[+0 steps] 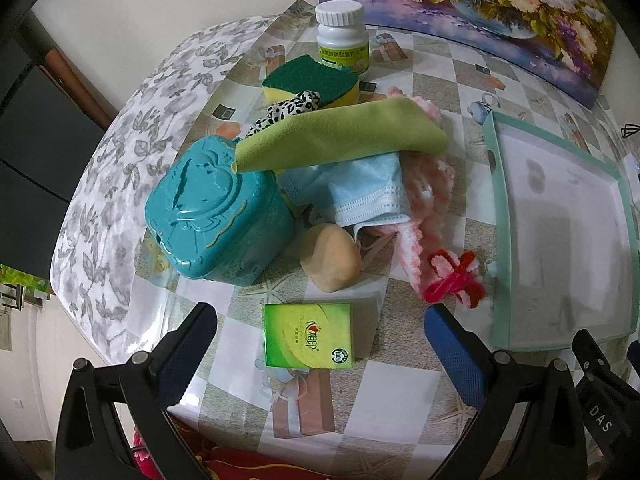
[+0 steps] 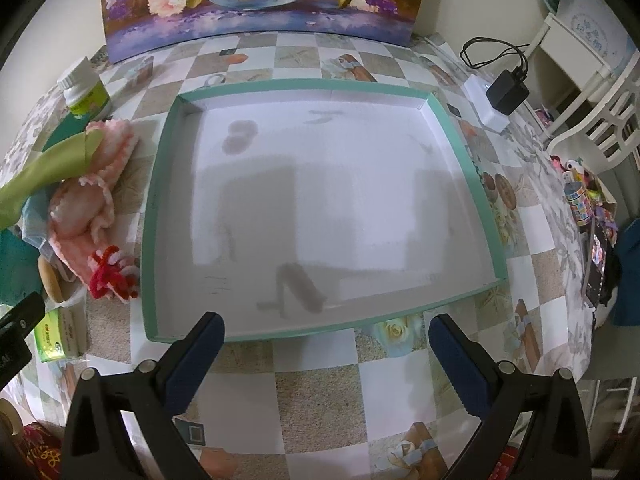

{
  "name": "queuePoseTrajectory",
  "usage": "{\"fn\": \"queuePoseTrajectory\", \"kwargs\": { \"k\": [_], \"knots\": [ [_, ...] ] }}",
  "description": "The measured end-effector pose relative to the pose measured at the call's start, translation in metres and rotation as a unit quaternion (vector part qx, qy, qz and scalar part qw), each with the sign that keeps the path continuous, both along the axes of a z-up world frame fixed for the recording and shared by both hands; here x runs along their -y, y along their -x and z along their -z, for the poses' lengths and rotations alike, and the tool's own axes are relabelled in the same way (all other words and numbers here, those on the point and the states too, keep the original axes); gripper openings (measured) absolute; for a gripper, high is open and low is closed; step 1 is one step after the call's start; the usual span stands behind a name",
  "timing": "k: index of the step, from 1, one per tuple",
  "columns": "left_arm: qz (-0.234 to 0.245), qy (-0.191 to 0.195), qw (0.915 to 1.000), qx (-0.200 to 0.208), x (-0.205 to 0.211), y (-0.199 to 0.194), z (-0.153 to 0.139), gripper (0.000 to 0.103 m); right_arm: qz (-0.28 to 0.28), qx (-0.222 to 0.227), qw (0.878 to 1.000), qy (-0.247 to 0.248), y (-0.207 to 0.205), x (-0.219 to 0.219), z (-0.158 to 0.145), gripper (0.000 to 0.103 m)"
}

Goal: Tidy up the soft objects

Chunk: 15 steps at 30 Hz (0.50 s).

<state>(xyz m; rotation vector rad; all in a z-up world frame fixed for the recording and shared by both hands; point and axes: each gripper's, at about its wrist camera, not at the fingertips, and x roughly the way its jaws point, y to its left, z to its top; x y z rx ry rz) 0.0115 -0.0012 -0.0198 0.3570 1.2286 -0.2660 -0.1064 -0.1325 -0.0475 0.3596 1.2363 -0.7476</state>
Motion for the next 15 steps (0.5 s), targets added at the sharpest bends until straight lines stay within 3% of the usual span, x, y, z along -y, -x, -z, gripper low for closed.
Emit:
{"fn": "queuePoseTrajectory", "kwargs": {
  "k": [15],
  "knots": [
    [0.000,0.003,1.0000,-0.008,0.0010,-0.0004,0.0021,0.103,0.000,-0.002,1.000,-0.007,-0.0013,-0.0014,0.0039,0.103]
  ]
}}
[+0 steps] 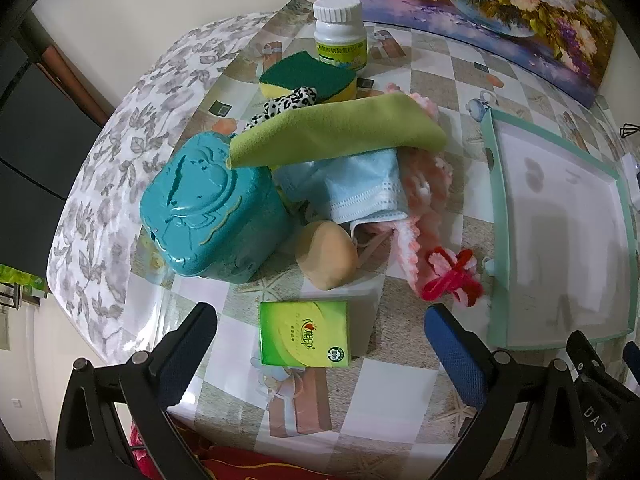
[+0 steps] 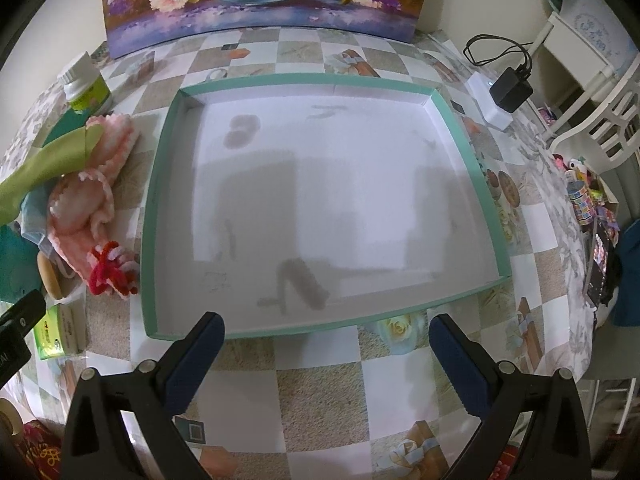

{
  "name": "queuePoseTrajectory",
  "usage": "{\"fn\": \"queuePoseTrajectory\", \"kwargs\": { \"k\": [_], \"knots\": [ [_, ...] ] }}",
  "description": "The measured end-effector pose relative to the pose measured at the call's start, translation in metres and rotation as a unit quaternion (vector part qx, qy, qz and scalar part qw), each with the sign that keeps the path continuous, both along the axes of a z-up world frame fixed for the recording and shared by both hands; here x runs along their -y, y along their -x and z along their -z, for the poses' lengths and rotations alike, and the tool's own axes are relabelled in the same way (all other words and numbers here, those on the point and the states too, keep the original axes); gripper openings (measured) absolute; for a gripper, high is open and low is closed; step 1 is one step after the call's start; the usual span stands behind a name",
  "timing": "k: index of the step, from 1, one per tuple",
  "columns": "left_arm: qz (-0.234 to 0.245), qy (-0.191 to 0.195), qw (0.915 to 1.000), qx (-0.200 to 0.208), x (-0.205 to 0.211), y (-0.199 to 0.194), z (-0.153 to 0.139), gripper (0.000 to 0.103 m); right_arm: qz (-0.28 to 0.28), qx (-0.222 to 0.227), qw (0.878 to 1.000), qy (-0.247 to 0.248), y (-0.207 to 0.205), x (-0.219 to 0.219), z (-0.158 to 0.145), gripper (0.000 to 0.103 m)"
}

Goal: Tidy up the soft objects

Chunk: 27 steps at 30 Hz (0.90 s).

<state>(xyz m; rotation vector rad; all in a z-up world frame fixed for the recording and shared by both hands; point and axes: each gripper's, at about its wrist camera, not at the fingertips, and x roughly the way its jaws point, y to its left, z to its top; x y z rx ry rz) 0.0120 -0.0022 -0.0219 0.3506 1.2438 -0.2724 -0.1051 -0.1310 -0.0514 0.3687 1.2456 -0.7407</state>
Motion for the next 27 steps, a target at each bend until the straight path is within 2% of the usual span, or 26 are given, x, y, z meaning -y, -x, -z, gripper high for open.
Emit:
{"fn": "queuePoseTrajectory", "kwargs": {
  "k": [27],
  "knots": [
    [-0.005,0.006,0.9999,-0.012,0.0005,-0.0013,0.0033,0.103,-0.003,-0.009,1.000,-0.002,-0.0028,-0.0013,0.0015,0.103]
  ]
}}
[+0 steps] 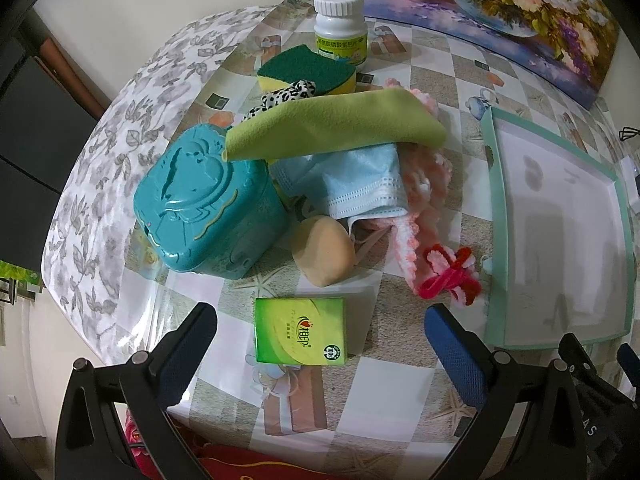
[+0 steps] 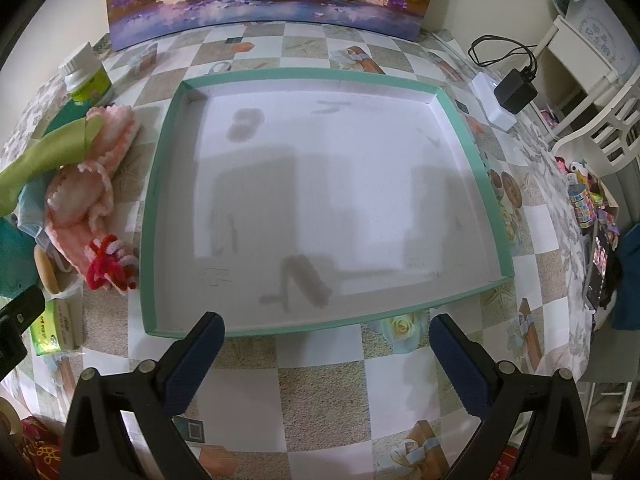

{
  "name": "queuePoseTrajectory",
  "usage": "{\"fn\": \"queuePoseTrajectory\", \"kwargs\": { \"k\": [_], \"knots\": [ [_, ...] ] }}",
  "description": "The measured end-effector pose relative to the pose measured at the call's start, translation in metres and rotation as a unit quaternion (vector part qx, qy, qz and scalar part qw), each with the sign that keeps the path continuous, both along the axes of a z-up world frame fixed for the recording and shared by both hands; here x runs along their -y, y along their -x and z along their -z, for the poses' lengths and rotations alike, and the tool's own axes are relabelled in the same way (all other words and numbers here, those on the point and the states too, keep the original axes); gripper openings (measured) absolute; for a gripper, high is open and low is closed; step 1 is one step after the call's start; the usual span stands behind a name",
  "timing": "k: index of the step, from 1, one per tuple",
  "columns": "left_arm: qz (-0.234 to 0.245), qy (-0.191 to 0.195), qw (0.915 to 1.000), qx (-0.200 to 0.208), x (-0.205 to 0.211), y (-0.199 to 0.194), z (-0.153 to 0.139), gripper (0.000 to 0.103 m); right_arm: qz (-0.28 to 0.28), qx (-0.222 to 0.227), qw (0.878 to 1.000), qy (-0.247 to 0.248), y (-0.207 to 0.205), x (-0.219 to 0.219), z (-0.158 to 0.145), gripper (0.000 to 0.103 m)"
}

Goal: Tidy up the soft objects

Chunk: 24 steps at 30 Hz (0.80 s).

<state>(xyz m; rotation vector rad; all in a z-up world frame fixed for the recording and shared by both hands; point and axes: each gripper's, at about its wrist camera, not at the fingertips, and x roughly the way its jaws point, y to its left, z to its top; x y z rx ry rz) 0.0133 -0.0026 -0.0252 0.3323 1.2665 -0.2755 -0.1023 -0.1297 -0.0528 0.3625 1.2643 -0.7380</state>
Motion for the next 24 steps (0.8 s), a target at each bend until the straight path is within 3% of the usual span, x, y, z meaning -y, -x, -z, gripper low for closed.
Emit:
{"fn": "queuePoseTrajectory", "kwargs": {
  "k": [17,24],
  "knots": [
    [-0.018,0.012,0.9997,-0.011,-0.006,-0.004,0.003,0.103,0.001,-0.002,1.000,-0.001,-0.003,-0.001,0.002,0.103],
    [-0.070,0.034,0.9964,-0.032,-0.029,-0.016,0.013,0.103,-0.042,0.037,0.998,0.007,-0.016,-0.016,-0.007,0.103]
  ]
}}
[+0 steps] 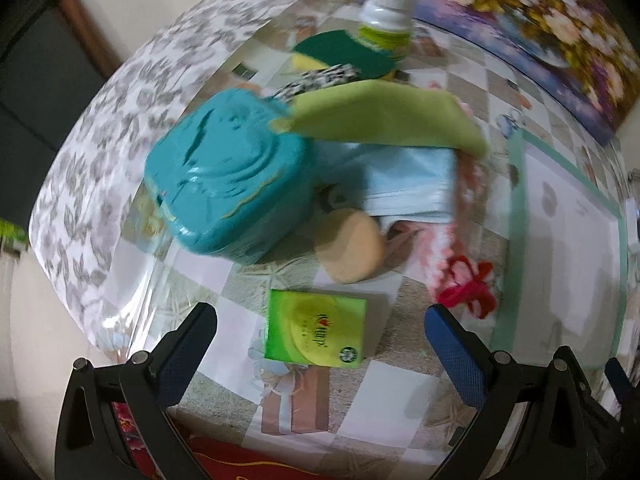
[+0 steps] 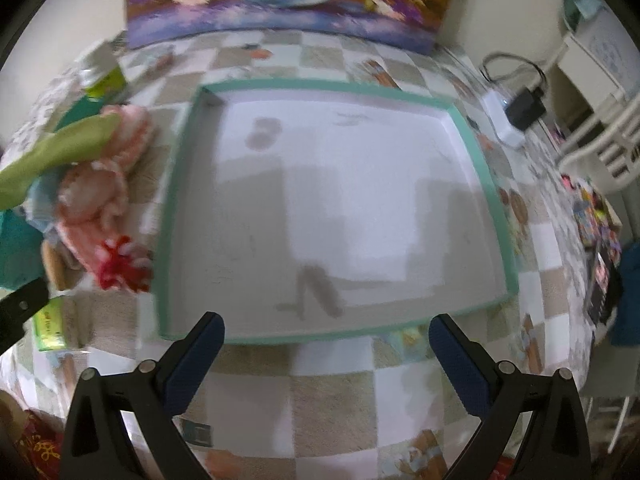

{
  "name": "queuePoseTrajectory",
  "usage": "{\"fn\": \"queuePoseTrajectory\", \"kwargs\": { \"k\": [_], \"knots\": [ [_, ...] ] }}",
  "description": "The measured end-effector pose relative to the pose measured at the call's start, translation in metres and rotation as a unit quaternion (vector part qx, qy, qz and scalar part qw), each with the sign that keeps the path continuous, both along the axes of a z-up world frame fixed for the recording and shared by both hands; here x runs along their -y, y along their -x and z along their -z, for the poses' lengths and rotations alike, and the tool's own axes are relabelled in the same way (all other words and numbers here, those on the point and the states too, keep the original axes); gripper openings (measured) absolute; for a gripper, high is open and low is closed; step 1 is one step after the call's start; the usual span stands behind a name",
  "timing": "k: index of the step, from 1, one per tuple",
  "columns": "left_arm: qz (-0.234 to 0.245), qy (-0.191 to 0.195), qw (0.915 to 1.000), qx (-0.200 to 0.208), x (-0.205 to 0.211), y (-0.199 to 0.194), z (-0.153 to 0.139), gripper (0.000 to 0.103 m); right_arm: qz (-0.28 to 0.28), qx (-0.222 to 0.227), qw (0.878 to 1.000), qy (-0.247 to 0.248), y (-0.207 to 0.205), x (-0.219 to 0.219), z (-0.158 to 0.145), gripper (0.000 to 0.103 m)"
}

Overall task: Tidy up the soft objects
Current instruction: 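Grasp the green tissue pack with the left tool while the right tool grasps the red plush toy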

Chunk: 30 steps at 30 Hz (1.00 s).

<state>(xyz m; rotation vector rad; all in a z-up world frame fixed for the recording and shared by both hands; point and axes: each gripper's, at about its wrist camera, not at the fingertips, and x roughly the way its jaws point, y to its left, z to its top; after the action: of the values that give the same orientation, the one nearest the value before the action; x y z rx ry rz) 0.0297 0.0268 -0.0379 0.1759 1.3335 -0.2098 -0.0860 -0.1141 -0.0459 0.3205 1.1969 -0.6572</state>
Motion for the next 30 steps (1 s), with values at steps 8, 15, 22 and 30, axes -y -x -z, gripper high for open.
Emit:
{"fn": "queuePoseTrajectory", "kwargs": {
  "k": [8,15,22,30],
  "knots": [
    [-0.038,0.009,0.9982,-0.047,-0.015,-0.012,0.026,0.103,-0.096,0.041,0.994,-0.015,-0.035,-0.032,0.001,0.103],
    [-0.044,0.008,0.9967,-0.068,-0.019,-0.019,0.037,0.103,-0.194,0.049,0.980,0.005,-0.058,-0.064,0.006,0.078],
    [-0.044,-0.003,0.9965,-0.071,-0.016,-0.021,0.043,0.103,-0.258,0.043,0.965,0.014,-0.077,-0.081,0.015,0.055],
    [-0.032,-0.018,0.9968,-0.071,-0.003,-0.022,0.046,0.098,-0.280,0.023,0.960,0.006,-0.088,-0.088,0.030,0.048]
  ]
}}
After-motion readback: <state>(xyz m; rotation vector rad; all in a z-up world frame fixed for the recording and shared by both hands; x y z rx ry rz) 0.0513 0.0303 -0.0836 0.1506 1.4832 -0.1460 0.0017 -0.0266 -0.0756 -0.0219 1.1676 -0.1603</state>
